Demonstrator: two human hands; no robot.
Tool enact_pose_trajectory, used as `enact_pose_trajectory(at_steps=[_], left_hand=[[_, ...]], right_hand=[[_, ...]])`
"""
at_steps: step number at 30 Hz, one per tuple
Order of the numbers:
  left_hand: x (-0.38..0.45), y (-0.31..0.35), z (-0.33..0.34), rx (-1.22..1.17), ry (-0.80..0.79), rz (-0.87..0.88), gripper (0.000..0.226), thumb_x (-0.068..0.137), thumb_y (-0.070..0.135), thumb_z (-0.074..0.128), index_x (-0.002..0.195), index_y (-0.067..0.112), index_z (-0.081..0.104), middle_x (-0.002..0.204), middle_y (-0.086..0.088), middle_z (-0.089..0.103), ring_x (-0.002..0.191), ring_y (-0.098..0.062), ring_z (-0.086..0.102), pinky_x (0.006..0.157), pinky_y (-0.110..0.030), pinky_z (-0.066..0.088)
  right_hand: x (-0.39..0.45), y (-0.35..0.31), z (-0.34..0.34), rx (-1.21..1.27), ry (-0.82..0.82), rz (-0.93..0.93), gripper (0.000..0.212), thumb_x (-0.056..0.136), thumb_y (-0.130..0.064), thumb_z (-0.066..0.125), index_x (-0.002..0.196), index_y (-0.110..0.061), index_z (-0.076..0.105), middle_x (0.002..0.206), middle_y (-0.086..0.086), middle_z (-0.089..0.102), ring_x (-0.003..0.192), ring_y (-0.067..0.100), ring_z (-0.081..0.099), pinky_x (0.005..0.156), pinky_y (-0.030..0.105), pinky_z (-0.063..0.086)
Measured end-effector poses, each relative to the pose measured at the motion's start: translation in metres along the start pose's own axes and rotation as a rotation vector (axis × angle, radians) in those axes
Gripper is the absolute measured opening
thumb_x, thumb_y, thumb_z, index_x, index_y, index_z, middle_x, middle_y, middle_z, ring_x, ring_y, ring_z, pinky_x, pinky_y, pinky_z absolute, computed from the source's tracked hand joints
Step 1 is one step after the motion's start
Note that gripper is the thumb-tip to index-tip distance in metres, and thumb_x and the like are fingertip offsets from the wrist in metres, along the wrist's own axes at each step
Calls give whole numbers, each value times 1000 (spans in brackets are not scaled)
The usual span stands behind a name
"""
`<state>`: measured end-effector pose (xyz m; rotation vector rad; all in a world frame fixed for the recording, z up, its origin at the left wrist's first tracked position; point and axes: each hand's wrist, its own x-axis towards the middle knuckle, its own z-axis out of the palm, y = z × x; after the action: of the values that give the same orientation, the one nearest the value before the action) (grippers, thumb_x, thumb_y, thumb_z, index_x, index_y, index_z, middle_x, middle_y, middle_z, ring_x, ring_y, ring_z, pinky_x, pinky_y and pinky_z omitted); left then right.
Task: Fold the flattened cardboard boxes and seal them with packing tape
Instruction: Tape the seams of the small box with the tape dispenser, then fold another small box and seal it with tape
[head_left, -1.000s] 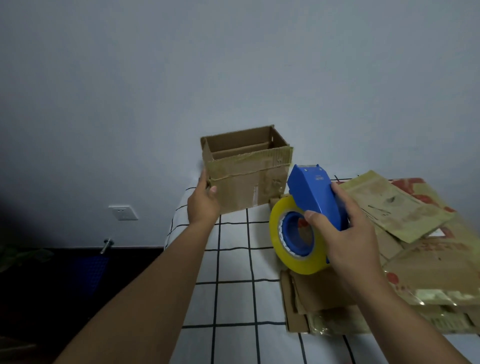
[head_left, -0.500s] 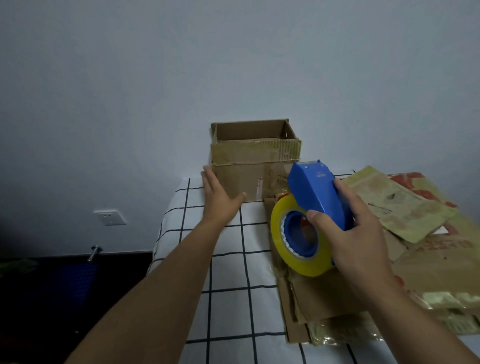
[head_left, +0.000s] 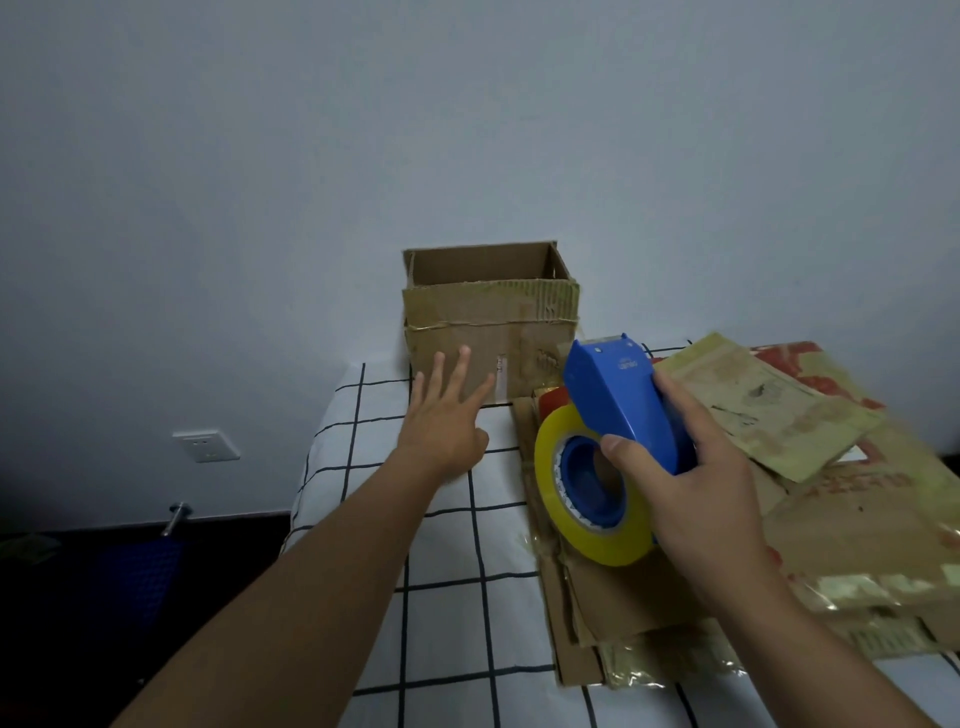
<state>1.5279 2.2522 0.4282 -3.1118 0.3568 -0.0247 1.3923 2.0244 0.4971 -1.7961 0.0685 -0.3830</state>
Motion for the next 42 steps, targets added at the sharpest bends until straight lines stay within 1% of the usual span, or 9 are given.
enact_pose_trajectory(at_steps=[9, 14, 18, 22, 25, 32, 36, 39, 42], left_hand=[[-40, 6, -20, -69, 37, -42, 75, 95, 37, 47, 156, 37, 4, 163, 1, -21, 149, -27, -19, 121, -47, -6], [-93, 18, -37, -102, 58, -114, 73, 96, 37, 46, 156, 37, 4, 163, 0, -20, 150, -25, -17, 122, -46, -6], [-147, 22, -54, -84, 50, -197, 71, 98, 40, 43, 156, 34, 3, 163, -2, -18, 150, -26, -16, 121, -45, -6], [-199, 27, -72, -83, 89, -221, 72, 97, 39, 44, 156, 33, 5, 164, -3, -16, 150, -27, -14, 121, -43, -5], [-226, 38, -86, -95, 113, -214, 70, 97, 37, 44, 156, 33, 6, 164, -5, -13, 150, -27, -13, 122, -43, -3], [-249, 66, -114, -131, 203, -165, 65, 97, 34, 45, 156, 28, 17, 164, -7, -1, 151, -28, -5, 122, -42, -1], [-241, 87, -138, -177, 313, -90, 62, 96, 32, 48, 154, 25, 26, 164, -8, 9, 151, -27, 2, 121, -40, 3], [-222, 107, -154, -224, 382, -50, 58, 96, 31, 50, 151, 23, 33, 162, -8, 17, 150, -27, 10, 120, -39, 7], [-195, 130, -160, -265, 398, -26, 55, 95, 32, 51, 148, 22, 39, 159, -8, 26, 146, -28, 19, 120, -43, 19]], right_hand=[[-19, -16, 1, -93, -30, -35, 71, 78, -34, 77, 141, -42, 45, 122, -39, 45, 115, 3, 51, 90, 31, 51], [-52, -30, -7, -173, -99, -64, 74, 78, -41, 74, 144, -43, 41, 113, -28, 49, 105, -5, 51, 81, 26, 48], [-98, -34, -17, -289, -202, -86, 76, 73, -60, 64, 143, -50, 36, 120, -17, 49, 105, 3, 50, 82, 26, 45], [-147, -30, -34, -403, -371, -61, 70, 81, -52, 67, 141, -58, 30, 119, -20, 45, 99, 2, 51, 78, 23, 45], [-172, -26, -45, -466, -434, -17, 66, 84, -53, 62, 140, -61, 26, 116, -20, 42, 95, 2, 52, 78, 20, 45], [-195, -11, -48, -561, -403, -38, 70, 87, -57, 58, 147, -54, 25, 114, -13, 42, 90, 7, 53, 69, 21, 45], [-193, -14, -50, -535, -406, -46, 70, 87, -56, 57, 148, -55, 23, 114, -13, 43, 92, 7, 53, 72, 22, 47], [-180, -27, -65, -463, -343, -58, 68, 87, -53, 60, 146, -54, 27, 110, -13, 45, 92, 7, 52, 74, 24, 47], [-164, -34, -99, -407, -233, -50, 67, 85, -48, 65, 145, -50, 34, 108, -12, 46, 92, 8, 52, 76, 27, 46]])
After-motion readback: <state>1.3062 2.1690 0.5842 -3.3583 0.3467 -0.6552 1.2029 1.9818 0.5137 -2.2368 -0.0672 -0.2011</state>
